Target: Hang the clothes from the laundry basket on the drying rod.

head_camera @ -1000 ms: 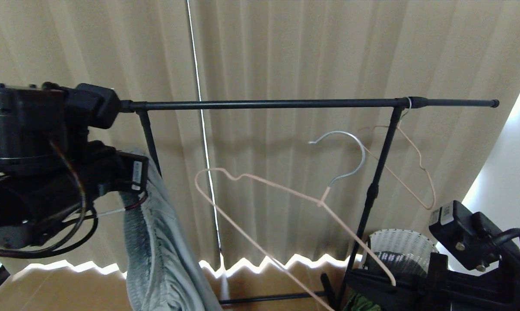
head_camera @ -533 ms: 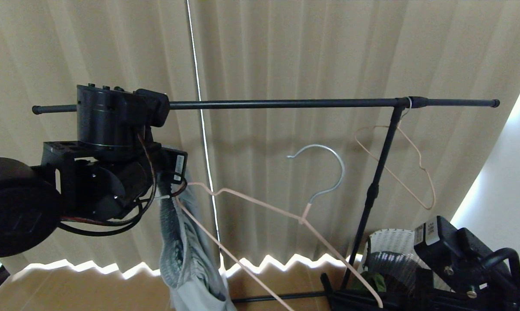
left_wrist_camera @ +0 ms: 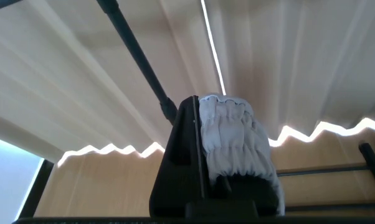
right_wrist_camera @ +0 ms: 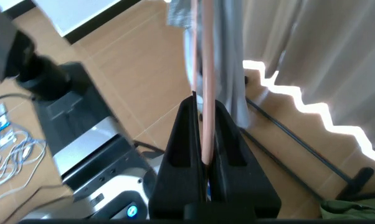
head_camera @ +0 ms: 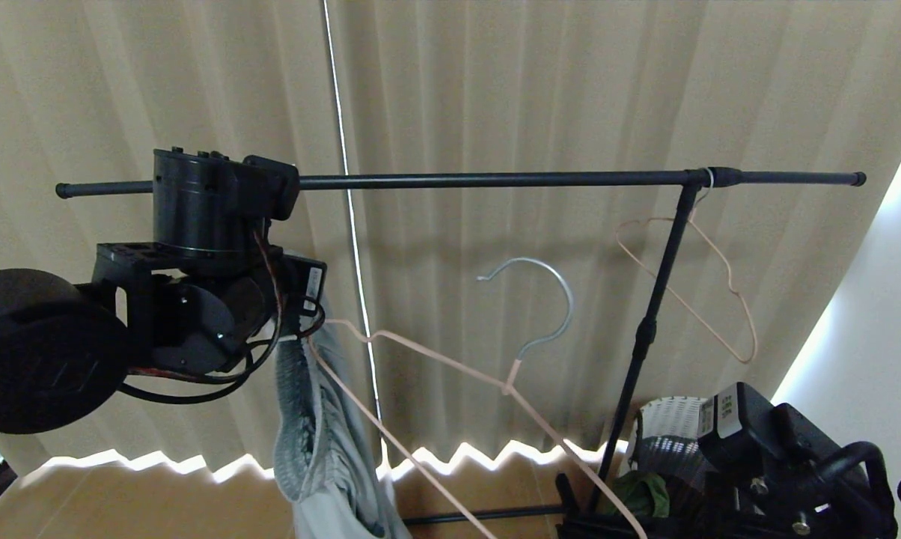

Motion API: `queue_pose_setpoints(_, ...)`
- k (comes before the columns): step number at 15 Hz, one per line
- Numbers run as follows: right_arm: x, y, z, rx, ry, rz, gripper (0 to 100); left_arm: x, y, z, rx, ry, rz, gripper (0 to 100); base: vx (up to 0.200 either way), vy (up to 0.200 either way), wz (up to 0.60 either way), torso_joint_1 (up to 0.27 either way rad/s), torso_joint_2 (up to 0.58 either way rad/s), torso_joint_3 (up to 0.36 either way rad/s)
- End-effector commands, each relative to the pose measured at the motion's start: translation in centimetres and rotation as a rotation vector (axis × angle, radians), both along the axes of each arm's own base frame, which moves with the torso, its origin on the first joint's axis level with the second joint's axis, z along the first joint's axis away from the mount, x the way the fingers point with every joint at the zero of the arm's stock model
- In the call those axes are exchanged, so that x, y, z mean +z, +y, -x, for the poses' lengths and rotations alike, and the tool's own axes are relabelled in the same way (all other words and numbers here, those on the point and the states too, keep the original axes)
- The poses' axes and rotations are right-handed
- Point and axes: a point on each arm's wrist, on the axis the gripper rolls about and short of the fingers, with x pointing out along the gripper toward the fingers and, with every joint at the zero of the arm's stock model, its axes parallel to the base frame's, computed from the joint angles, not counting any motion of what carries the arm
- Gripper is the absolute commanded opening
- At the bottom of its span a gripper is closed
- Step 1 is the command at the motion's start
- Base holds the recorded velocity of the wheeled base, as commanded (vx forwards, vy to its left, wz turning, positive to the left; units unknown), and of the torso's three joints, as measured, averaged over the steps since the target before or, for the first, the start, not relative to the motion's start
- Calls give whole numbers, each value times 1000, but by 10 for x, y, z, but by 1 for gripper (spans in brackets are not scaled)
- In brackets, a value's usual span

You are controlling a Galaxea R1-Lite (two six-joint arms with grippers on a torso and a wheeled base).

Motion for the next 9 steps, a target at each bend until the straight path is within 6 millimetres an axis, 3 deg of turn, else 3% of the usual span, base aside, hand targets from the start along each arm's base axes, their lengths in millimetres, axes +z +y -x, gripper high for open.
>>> queue_pose_setpoints(1,0,2,1,12,1,1,0,0,0,-1,2,-1,1,0,0,0,0,0,0,0)
queue_pose_setpoints(5,-1,7,-1,12,1,3,0,2,4,-4,18,-6,4,0,0,0,0,0,0,0)
queue_pose_setpoints(7,1,7,3,26,-4,-3,0,-4,15,-20,76,8,1,0,0,0,0,0,0,0)
queue_pose_setpoints(9,0,7,2,26,-1,3,0,-7,19,-22,93,14,5,0,0,0,0,0,0,0)
